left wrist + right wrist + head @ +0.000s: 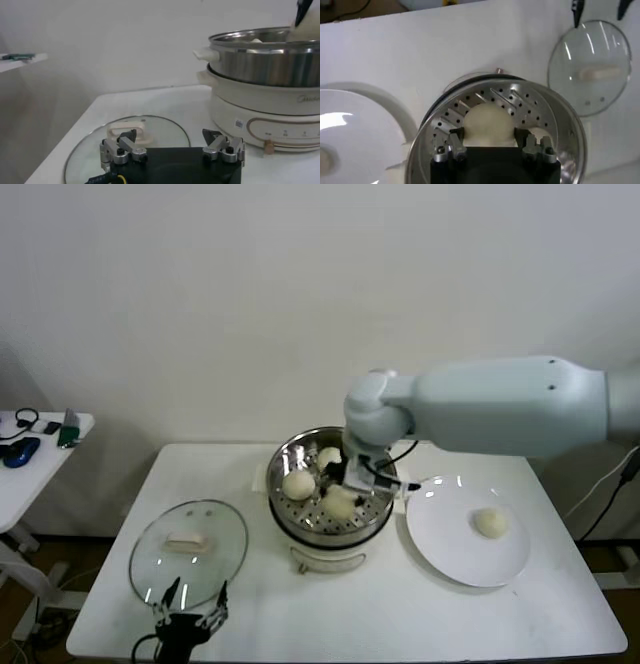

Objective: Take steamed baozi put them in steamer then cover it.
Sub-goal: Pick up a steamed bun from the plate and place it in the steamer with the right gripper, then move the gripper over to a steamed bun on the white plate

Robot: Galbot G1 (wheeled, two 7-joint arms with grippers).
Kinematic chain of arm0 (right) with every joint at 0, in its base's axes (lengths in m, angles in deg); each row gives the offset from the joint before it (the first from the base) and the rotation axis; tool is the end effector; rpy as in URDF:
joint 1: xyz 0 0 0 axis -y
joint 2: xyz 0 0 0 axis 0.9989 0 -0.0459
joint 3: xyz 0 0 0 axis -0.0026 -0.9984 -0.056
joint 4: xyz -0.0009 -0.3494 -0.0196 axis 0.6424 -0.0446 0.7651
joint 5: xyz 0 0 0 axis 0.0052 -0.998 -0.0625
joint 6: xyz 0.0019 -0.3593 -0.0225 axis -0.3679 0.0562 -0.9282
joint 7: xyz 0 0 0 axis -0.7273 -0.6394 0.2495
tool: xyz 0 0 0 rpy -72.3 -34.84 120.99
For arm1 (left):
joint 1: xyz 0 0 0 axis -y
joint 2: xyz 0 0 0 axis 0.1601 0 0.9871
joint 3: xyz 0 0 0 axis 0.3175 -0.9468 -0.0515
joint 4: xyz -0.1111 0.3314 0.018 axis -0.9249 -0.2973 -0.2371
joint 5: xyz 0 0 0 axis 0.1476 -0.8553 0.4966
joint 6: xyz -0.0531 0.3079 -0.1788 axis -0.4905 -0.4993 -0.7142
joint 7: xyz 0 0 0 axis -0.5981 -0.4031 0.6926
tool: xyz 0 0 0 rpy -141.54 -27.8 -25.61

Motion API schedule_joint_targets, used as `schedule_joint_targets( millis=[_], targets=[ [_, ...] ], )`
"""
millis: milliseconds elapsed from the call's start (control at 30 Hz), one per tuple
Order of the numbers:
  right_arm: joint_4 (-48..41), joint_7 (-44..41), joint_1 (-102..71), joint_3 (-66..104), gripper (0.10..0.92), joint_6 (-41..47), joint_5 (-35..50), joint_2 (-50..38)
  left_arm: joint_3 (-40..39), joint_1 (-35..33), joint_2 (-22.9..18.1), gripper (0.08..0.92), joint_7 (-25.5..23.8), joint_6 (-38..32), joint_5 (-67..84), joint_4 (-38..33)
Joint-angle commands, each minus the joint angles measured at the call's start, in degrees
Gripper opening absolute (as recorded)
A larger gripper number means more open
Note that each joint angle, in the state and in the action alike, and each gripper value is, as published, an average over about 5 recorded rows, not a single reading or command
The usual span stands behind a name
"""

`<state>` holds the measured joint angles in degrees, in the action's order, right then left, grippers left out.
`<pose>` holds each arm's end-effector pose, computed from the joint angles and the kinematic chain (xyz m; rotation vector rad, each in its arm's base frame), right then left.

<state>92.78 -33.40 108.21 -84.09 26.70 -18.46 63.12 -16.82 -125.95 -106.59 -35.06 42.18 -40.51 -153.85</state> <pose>0.4590 0.1489 -0.0666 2.0234 -0.3605 2.3501 0.0992 0.0370 -0.3386 0.0128 -2.7821 -0.1361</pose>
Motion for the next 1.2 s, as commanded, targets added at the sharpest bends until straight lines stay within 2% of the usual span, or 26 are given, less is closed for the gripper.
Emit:
schedule_joint_targets(
  millis=[33, 300, 500, 600, 767, 867, 1033, 1200],
  targets=[
    [-4.8, 1.4, -8.1, 0.1, 0.668, -2.1, -8.1, 4.9, 0.2, -0.3, 0.0, 0.823, 0.0, -0.2, 0.1, 0.2],
    [-8.0, 1.6, -9.5, 0.8, 0.678, -2.6, -8.7, 6.3, 0.1, -0.5, -0.1, 0.823, 0.1, -0.3, 0.1, -0.1],
    [-8.6, 2.3, -7.3, 2.7, 0.792, -3.1, -7.0, 5.1, 0.0, -0.5, -0.1, 0.823, 0.1, -0.2, 0.0, -0.4],
    [-7.9, -0.1, -3.5, 3.6, 0.818, -2.3, -1.4, 1.2, -0.1, -0.4, 0.1, 0.823, 0.0, -0.2, 0.0, -0.6],
    [-9.8, -7.4, 6.4, 0.2, 0.822, 1.7, 16.6, -8.2, -0.3, -0.1, 0.3, 0.823, -0.1, -0.1, 0.1, -0.7],
    [-13.3, -10.8, 12.0, -4.1, 0.823, 4.2, 24.7, -13.8, -0.4, -0.1, 0.7, 0.823, -0.1, -0.3, 0.2, -0.5],
    [-19.7, -12.5, 15.1, -10.8, 0.823, 7.0, 27.3, -23.1, -0.4, 0.4, 0.9, 0.823, 0.0, -0.5, 0.3, 0.1],
    [-22.9, -11.0, 7.2, -10.0, 0.823, 11.3, 21.5, -32.2, -0.5, 0.8, 0.7, 0.823, -0.1, -0.4, 0.3, 0.4]
  ],
)
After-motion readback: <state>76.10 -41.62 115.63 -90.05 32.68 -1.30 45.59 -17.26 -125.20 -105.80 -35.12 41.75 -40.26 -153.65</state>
